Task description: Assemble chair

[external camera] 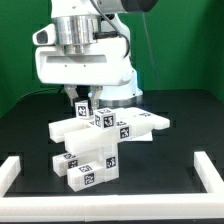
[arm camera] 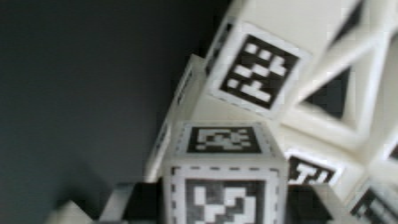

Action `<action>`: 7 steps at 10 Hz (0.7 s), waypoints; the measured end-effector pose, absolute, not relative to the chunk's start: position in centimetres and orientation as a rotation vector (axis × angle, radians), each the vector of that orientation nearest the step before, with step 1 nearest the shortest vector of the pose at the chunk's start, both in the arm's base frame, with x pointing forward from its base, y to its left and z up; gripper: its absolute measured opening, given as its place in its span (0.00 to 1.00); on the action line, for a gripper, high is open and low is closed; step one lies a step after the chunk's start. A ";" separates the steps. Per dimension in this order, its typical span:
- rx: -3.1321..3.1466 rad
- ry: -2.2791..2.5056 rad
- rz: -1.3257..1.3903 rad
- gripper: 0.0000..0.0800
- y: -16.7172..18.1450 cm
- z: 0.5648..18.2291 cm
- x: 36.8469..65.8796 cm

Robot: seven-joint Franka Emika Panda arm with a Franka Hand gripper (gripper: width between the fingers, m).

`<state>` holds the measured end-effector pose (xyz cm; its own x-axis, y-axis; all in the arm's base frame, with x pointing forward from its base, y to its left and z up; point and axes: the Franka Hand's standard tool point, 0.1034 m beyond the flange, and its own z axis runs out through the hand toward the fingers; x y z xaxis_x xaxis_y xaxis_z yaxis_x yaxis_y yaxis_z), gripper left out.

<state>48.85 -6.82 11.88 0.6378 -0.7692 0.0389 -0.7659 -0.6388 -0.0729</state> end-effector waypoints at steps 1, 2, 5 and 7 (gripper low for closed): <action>-2.665 1.535 -0.097 0.35 -6.9 11.9 49.0; -2.538 1.698 -0.089 0.35 -6.9 11.9 49.0; -2.347 1.905 -0.073 0.36 -6.9 11.8 49.0; -2.384 1.860 -0.075 0.62 -6.8 11.8 49.0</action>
Offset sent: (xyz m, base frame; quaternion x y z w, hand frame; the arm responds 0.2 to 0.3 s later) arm 0.0067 -0.0010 0.0031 0.0528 -0.0285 0.2725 0.9603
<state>49.01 -6.84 11.80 0.2447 -0.9691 -0.0326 -0.9632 -0.2391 -0.1225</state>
